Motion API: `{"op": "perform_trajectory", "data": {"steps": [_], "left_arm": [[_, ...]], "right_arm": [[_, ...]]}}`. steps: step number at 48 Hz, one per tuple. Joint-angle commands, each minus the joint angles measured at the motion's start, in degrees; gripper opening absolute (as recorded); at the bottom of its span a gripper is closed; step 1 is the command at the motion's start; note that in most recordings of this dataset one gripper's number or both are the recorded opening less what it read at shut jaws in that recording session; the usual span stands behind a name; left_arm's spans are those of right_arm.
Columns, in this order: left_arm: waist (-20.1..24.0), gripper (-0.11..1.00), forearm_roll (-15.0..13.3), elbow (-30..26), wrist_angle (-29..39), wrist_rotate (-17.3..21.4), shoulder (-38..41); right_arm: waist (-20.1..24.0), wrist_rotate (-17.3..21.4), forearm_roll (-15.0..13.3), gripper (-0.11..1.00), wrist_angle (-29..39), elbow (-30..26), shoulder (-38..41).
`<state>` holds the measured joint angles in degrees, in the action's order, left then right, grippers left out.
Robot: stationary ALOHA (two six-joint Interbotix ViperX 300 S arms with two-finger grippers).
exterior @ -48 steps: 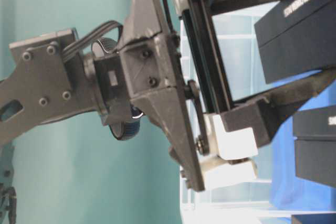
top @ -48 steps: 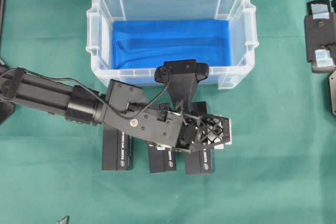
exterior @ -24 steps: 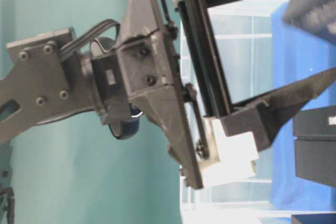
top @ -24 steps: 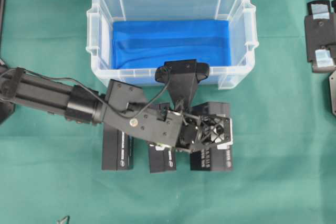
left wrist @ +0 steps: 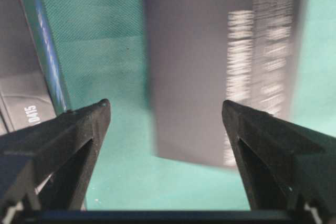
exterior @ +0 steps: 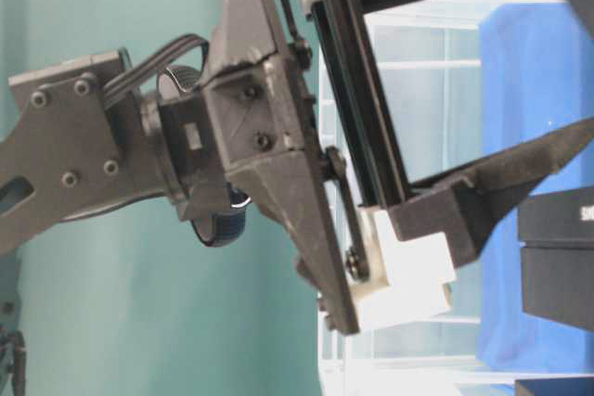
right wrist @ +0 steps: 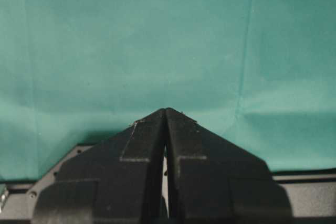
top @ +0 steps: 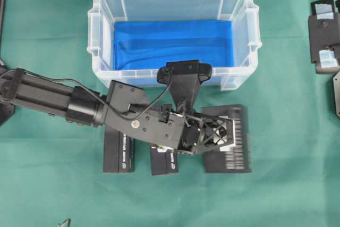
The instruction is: Take the box out of the case with the left arm.
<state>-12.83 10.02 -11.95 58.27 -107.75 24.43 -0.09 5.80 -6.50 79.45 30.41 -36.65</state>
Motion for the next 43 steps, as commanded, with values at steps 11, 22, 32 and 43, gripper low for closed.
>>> {"op": "perform_trajectory", "data": {"steps": [11,22,32,43], "left_arm": [[0.79,0.81,-0.09,-2.64,0.35,0.18,-5.10],[1.93,0.79,0.00,-3.96,1.76,1.05,-7.91],[2.11,0.78,0.44,-8.00,7.73,2.20,-9.84],[2.11,0.77,1.41,-12.57,15.64,2.99,-12.13]], "right_arm": [[-0.09,0.09,0.09,0.00,0.00,-0.62,-0.18],[-0.09,0.09,0.09,0.00,0.00,-0.62,-0.26],[-0.09,0.09,0.18,0.00,0.09,-0.62,-0.26],[-0.09,0.09,0.09,0.00,0.09,-0.53,-0.26]]}}
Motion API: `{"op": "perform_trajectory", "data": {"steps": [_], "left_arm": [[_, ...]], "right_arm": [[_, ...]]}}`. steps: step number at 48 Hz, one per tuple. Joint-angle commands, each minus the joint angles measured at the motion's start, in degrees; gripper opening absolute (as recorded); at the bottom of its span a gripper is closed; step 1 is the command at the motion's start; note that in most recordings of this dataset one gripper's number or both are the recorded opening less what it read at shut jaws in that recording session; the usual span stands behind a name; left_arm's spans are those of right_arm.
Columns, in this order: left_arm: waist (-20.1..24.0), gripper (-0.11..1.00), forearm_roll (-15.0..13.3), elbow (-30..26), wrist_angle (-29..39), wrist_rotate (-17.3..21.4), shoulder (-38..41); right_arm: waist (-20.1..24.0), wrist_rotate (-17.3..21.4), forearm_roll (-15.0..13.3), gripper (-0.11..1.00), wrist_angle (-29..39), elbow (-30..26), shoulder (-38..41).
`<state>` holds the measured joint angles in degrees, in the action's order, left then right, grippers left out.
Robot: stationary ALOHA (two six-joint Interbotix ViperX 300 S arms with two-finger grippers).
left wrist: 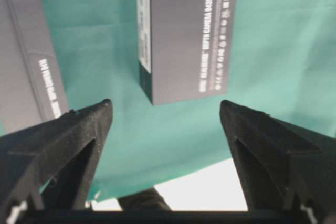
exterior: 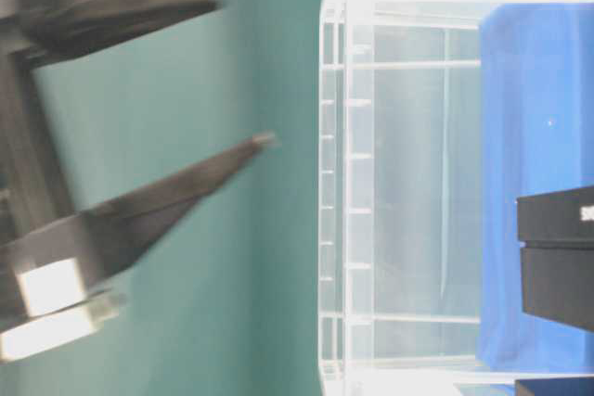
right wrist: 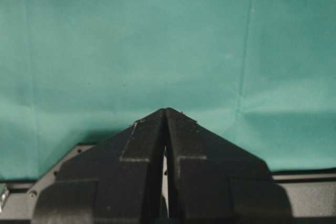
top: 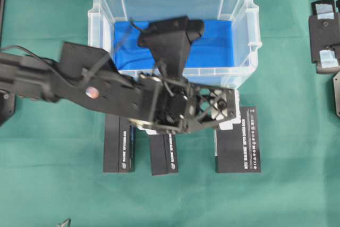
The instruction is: Take the box out of the case with the left arm.
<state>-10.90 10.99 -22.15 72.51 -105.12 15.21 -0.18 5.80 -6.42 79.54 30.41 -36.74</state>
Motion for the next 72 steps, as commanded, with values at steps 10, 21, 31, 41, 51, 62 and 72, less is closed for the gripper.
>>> {"op": "perform_trajectory", "data": {"steps": [10,21,31,41,51,62,72], "left_arm": [[0.18,0.77,0.44,-2.46,2.11,1.58,-3.16],[-0.62,0.77,0.35,-1.14,2.11,1.67,-3.96],[-2.46,0.77,0.09,4.04,2.02,0.88,-7.73],[-5.19,0.77,0.09,12.30,1.93,-1.58,-13.80],[-7.65,0.77,0.09,21.62,1.93,-3.96,-21.01],[-9.84,0.77,0.09,30.41,2.02,-4.22,-29.44],[-11.25,0.77,0.09,36.74,1.93,-4.31,-35.07]], "right_arm": [[0.00,0.09,0.00,0.00,0.00,-0.62,-0.18],[0.00,0.09,0.00,0.00,0.00,-0.53,-0.18],[0.00,0.09,0.00,0.00,0.00,-0.53,-0.18],[0.00,0.09,0.00,0.00,0.00,-0.53,-0.18],[0.00,0.09,0.00,0.00,0.35,-0.53,-0.18],[0.00,0.09,0.09,0.00,0.53,-0.53,-0.18],[0.09,0.09,0.00,0.00,0.62,-0.53,-0.18]]}}
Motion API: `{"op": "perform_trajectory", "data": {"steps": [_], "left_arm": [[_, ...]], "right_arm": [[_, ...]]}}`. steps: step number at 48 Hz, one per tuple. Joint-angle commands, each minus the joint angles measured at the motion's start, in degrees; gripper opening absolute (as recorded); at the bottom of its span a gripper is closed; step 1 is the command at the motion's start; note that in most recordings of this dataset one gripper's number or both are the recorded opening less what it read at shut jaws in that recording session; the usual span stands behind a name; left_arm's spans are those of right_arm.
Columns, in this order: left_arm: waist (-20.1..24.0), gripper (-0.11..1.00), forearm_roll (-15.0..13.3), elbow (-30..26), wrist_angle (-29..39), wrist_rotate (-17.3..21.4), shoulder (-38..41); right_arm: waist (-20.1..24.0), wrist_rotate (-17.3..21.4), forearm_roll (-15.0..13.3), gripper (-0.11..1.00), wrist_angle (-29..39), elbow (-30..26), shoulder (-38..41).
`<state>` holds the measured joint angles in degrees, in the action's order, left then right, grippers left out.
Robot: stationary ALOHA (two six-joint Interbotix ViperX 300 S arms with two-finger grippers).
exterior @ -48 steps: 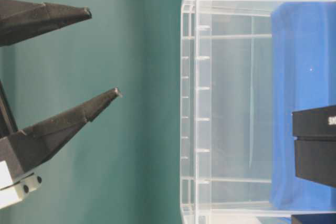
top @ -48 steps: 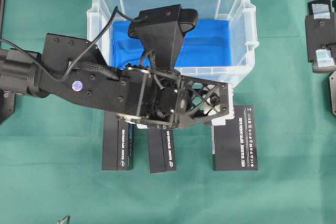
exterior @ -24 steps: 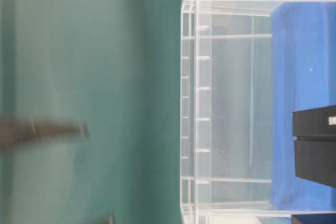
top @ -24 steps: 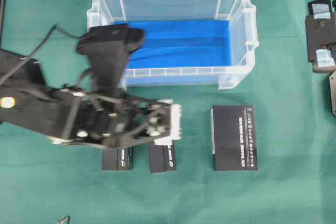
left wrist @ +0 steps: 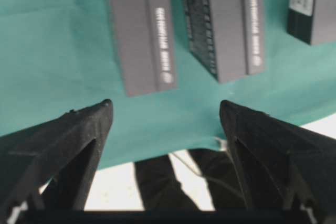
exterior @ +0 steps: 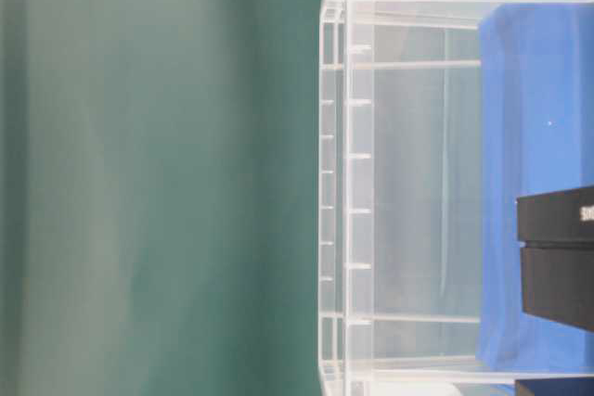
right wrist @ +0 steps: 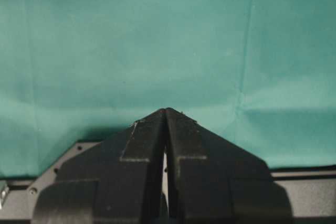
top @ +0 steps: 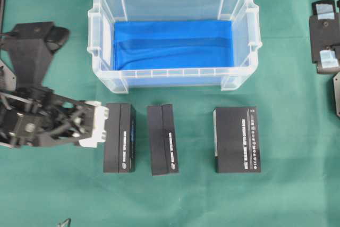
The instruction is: Take the box out of the case with the left arm.
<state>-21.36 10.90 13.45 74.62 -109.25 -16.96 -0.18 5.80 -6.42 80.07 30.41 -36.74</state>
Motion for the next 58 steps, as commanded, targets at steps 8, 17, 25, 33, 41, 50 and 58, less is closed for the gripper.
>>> {"op": "perform_trajectory", "data": {"steps": [8,17,25,33,41,50,58], "left_arm": [[-1.67,0.77,0.18,5.01,0.18,-0.18,-6.59],[-3.16,0.77,0.18,8.35,0.26,-1.76,-10.28],[-4.04,0.77,0.18,8.79,0.88,-3.60,-10.72],[-3.60,0.77,0.35,8.35,0.88,-3.60,-10.20],[-1.32,0.77,0.53,8.79,1.32,-2.99,-10.99],[2.90,0.77,0.53,9.58,2.46,0.44,-12.48],[7.82,0.77,0.53,11.16,2.46,5.27,-15.29]], "right_arm": [[0.00,0.09,0.00,0.00,0.44,-0.53,-0.18],[0.00,0.09,0.00,0.00,0.88,-0.53,-0.18],[0.00,0.09,0.09,0.00,1.58,-0.53,-0.18],[0.00,0.09,0.00,0.00,1.58,-0.53,-0.18],[0.00,0.09,0.00,0.00,1.58,-0.53,-0.18],[0.00,0.18,0.00,0.00,1.58,-0.53,-0.18],[0.00,0.09,0.00,0.00,1.58,-0.53,-0.18]]}}
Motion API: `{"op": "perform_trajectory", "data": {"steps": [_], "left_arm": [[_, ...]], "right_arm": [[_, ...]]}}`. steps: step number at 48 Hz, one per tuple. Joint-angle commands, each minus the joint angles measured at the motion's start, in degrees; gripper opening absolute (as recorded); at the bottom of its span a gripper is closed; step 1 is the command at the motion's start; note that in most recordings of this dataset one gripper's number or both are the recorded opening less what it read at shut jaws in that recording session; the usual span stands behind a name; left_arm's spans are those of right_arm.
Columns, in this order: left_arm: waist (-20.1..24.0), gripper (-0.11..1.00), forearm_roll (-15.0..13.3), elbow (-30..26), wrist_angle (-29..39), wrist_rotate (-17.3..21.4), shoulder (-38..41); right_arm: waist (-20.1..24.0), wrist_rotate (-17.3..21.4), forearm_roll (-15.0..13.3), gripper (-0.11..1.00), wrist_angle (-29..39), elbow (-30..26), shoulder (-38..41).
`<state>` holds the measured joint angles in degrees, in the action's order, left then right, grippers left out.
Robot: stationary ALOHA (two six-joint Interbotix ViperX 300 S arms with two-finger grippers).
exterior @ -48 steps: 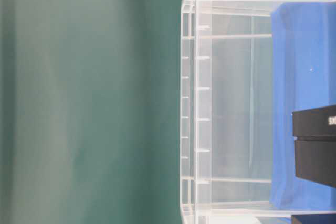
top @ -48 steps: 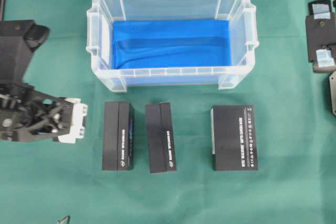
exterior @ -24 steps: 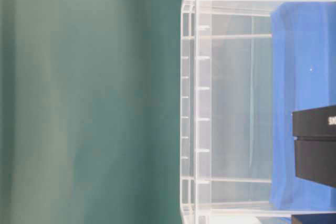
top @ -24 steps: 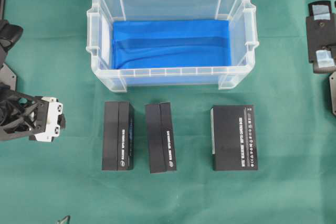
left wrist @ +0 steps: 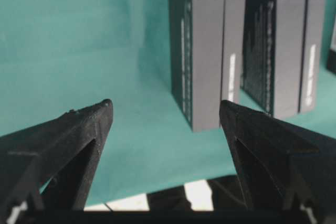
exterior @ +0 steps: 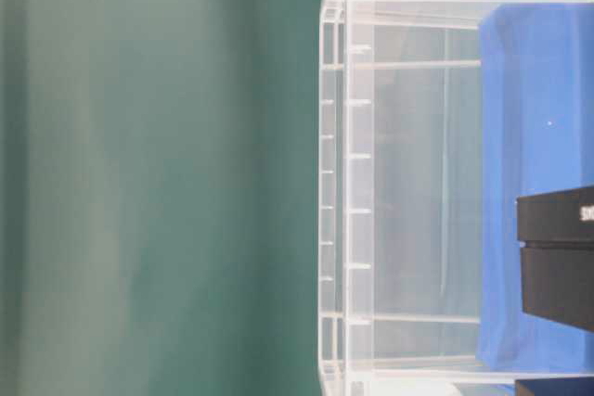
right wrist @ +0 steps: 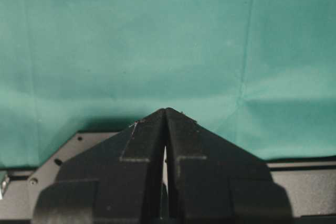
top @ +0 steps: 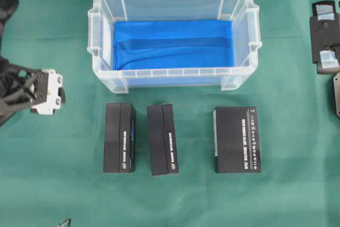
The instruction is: Take the box out of the case with the left arm.
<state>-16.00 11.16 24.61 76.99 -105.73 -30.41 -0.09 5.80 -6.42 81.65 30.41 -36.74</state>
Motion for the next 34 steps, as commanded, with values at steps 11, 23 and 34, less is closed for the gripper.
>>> {"op": "perform_trajectory", "data": {"steps": [11,23,34], "left_arm": [[9.58,0.77,0.18,1.58,0.09,8.88,-5.27],[16.52,0.77,-0.09,1.58,0.00,17.58,-5.62],[22.32,0.77,-0.53,1.49,0.09,23.38,-5.62]], "right_arm": [[-0.09,0.09,-0.09,0.00,0.00,-0.53,-0.18],[-0.09,0.18,-0.09,0.00,0.00,-0.53,0.09],[-0.09,0.18,0.00,0.00,0.00,-0.53,0.18]]}}
